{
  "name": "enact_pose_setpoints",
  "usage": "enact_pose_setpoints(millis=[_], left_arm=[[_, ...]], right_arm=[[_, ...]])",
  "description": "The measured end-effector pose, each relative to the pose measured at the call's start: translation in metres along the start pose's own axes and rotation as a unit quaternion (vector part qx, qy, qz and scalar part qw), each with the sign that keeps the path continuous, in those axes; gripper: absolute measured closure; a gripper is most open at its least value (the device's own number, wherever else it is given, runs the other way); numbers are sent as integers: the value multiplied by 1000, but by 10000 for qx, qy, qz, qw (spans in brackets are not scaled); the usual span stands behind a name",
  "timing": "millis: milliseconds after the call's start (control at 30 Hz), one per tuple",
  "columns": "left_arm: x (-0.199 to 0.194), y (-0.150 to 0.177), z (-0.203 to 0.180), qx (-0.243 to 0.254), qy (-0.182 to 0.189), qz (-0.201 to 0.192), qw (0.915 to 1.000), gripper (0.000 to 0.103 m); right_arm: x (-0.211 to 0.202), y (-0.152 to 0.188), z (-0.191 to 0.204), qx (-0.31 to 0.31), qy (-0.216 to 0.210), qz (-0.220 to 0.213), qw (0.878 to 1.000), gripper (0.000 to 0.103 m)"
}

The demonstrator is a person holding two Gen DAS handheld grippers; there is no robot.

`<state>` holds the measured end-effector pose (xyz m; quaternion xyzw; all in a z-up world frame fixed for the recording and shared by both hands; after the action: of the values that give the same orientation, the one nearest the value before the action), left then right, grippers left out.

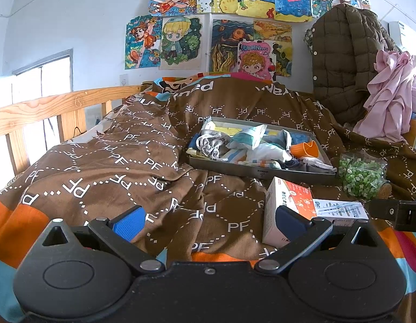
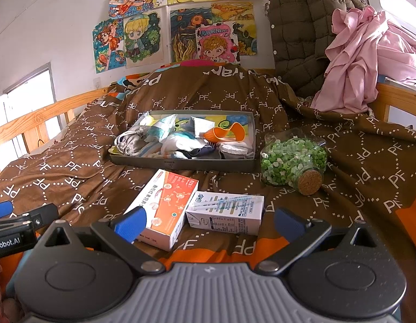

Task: Organize soft objects

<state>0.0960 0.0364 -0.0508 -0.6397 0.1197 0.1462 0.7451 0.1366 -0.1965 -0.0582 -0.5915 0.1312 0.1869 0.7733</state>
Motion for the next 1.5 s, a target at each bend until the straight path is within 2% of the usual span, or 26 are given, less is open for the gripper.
enact_pose_setpoints(millis=[700, 833, 1100, 1500], left_arm=[[1, 4, 2, 4, 11, 37, 10000, 1], [4, 6, -2, 84, 205, 219, 9995, 1], [-1, 0, -8, -21, 479, 142, 9987, 1], [3, -1, -4, 7, 287, 265, 9992, 1]], right_arm=[[0, 0, 0, 9, -2, 14, 10000, 0], [0, 0, 0, 11, 0, 15, 10000, 0], [2, 0, -3, 47, 51, 44, 10000, 0], [2, 0, -5, 70, 86, 74, 9999, 0]])
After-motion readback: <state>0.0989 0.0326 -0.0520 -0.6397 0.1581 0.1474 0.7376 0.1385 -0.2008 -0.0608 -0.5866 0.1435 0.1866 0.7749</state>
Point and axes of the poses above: each gripper's, at about its wrist camera, not at the fingertips, and x roughly the way its jaws point, z to its left, y to its underside, the point moved 5 cm from there along x, roughly the way its jaws point, and after that the axes turned 10 degrees about x, right-handed, at the moved point
